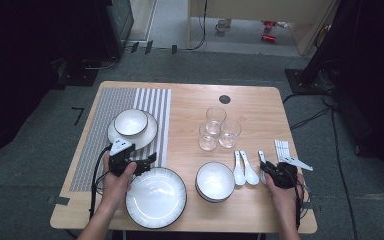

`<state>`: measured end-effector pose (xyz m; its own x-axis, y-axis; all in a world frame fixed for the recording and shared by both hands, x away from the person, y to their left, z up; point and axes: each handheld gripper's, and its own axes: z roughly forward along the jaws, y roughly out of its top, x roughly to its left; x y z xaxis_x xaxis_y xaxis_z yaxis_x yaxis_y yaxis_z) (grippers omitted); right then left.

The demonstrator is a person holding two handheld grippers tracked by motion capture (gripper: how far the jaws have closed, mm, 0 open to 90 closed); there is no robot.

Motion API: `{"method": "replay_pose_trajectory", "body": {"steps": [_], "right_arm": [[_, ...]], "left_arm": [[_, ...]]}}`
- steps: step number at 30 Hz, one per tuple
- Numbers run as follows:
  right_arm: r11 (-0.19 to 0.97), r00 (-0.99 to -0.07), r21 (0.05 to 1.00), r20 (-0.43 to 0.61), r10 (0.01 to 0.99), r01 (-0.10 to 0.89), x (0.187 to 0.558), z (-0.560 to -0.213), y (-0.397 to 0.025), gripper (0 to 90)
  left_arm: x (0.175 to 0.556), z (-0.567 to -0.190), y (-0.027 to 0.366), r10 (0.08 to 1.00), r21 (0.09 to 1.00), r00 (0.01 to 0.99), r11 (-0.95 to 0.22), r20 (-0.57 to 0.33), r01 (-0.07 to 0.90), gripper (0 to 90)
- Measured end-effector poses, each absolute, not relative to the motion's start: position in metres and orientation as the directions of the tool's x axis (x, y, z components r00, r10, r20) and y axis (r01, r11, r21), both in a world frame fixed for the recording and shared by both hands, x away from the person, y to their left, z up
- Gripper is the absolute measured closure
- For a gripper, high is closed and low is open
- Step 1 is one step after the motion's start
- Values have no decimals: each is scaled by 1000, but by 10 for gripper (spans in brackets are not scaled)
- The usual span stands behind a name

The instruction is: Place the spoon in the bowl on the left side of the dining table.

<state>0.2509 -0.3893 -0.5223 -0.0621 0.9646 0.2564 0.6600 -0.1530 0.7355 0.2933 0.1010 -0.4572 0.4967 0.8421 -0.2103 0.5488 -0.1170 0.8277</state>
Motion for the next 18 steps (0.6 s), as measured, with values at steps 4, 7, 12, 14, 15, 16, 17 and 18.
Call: {"method": "replay_pose_trajectory", "body": {"steps": [4, 7, 12, 14, 15, 16, 17, 18], "right_arm": [[-115, -65, 739, 210, 975, 663, 250, -521, -385, 733], [-78, -67, 746, 162, 985, 661, 250, -519, -381, 746], [-1, -78, 750, 70, 995, 661, 248, -514, -373, 808], [8, -82, 753, 61, 995, 658, 248, -514, -372, 813], [11, -86, 754, 60, 995, 657, 248, -514, -371, 817], [9, -83, 753, 61, 995, 659, 248, -513, -370, 822], [15, -87, 752, 56, 995, 659, 248, -513, -370, 827], [21, -90, 752, 51, 995, 659, 248, -513, -368, 833]], "left_arm": [[293, -458, 101, 843, 827, 496, -119, -209, 550, 96], [294, -457, 101, 844, 827, 494, -118, -208, 550, 96], [294, -458, 102, 846, 824, 490, -118, -208, 554, 96], [294, -458, 102, 847, 823, 490, -120, -207, 555, 96], [294, -458, 102, 847, 823, 489, -120, -207, 556, 97], [294, -458, 102, 847, 823, 489, -119, -208, 555, 97], [294, -458, 102, 848, 823, 488, -118, -208, 555, 97], [294, -458, 102, 848, 824, 488, -117, -208, 555, 97]]}}
